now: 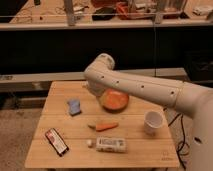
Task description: Wipe the white sponge on the table
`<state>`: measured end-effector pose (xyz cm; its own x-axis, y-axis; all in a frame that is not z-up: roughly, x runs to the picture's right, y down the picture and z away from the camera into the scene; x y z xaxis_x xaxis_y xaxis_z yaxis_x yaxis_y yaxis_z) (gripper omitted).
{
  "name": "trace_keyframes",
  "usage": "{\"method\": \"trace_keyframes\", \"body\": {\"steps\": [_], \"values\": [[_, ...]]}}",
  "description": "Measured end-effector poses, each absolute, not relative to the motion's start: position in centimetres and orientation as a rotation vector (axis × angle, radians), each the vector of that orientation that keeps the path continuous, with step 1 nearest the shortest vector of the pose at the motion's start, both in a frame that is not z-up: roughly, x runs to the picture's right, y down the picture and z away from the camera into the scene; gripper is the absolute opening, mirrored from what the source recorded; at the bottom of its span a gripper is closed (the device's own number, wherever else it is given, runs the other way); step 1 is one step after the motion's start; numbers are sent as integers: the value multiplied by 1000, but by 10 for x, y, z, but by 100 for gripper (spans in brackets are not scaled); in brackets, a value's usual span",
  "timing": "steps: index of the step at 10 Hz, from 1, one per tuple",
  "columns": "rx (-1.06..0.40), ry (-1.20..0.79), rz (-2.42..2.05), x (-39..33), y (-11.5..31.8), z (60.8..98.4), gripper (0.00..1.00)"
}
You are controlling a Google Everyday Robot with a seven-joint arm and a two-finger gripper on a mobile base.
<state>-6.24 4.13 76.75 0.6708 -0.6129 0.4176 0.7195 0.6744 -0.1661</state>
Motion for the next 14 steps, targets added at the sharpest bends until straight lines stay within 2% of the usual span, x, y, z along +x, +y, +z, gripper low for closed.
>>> {"method": "trace_keyframes", "body": {"steps": [14], "values": [[-313,-456,-843,-125,72,798,80]]}}
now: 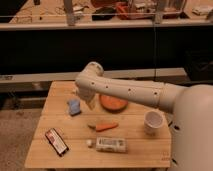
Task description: Wipe the white sponge on the table
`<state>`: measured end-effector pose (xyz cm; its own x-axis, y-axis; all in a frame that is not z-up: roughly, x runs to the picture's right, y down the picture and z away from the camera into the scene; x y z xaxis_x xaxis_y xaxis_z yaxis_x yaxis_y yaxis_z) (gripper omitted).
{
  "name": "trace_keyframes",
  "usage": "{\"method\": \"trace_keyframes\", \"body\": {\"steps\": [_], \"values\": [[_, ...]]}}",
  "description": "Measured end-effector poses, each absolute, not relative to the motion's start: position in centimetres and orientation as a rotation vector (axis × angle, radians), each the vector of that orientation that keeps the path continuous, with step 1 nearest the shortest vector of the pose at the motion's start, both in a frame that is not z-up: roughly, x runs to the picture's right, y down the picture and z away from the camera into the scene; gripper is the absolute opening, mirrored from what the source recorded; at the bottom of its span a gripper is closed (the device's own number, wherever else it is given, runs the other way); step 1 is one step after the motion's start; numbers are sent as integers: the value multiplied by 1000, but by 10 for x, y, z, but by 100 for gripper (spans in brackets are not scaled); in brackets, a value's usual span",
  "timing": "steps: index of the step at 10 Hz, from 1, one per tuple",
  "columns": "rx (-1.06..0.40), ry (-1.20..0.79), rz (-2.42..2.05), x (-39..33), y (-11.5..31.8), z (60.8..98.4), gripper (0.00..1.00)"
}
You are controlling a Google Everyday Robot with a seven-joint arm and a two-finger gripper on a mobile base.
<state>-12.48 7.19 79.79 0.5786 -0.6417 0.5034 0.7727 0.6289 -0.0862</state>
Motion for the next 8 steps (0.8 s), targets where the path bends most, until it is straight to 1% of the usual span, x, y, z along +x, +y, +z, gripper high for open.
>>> {"method": "trace_keyframes", "body": {"steps": [3,8], "values": [[-317,-476,-859,-142,81,805,80],[-340,-484,-907,-143,85,819,80]]}}
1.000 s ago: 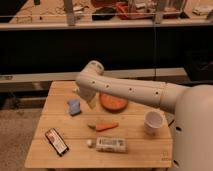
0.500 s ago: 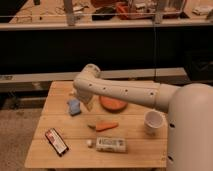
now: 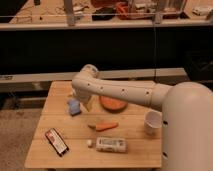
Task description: Wipe the white sponge on the table
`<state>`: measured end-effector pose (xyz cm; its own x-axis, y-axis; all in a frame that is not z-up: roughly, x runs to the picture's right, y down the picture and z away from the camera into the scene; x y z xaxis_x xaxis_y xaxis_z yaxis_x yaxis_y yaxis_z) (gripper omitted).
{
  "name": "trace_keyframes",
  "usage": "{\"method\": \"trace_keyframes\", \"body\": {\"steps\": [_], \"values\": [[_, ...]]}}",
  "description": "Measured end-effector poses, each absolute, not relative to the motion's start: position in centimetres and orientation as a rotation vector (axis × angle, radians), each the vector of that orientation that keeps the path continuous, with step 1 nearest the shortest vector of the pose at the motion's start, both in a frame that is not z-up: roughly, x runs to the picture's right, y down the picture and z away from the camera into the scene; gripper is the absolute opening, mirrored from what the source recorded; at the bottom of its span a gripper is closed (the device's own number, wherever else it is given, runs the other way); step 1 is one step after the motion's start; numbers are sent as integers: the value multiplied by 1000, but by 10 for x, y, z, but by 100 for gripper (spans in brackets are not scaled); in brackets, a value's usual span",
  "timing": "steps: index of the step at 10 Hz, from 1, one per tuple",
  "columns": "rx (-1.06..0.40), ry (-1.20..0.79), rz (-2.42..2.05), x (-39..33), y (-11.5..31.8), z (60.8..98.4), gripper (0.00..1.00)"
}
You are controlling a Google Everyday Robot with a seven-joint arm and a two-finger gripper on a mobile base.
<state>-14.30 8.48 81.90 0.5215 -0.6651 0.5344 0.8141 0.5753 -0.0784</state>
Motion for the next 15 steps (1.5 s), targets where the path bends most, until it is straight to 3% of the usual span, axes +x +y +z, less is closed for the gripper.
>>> {"method": "trace_keyframes", "body": {"steps": [15], "values": [[-403,-530,-1094,-167,107,867,80]]}}
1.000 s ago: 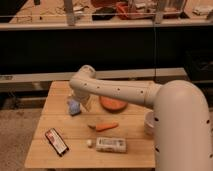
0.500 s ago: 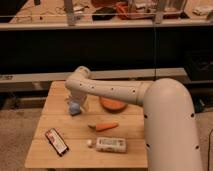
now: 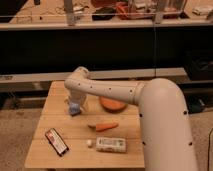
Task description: Wipe the white sponge on the table
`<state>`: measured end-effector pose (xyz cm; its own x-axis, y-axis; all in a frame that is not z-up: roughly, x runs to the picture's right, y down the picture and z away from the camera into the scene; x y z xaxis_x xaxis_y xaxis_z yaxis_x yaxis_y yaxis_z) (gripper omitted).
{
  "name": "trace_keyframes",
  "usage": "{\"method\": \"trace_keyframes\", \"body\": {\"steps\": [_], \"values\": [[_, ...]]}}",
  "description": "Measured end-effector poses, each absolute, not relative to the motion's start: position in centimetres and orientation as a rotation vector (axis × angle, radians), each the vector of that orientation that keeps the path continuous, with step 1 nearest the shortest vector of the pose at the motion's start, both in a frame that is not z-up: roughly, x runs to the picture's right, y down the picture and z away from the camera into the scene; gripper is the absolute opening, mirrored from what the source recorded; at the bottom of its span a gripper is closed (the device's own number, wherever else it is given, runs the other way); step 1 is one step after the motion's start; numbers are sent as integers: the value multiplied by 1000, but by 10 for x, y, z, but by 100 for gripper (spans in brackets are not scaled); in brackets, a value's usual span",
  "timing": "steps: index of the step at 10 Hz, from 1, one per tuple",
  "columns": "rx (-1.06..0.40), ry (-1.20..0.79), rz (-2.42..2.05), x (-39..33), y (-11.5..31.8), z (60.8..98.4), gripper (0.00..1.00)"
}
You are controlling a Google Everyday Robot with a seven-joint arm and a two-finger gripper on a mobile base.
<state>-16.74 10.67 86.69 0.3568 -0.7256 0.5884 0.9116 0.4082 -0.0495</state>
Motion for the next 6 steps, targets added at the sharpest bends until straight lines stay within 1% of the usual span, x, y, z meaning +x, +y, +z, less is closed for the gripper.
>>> {"method": "trace_keyframes", "body": {"steps": [2,6], "values": [[-410,-546,-1100,-173,113,877,80],[-409,-564,-1124,-176,110,885,80]]}}
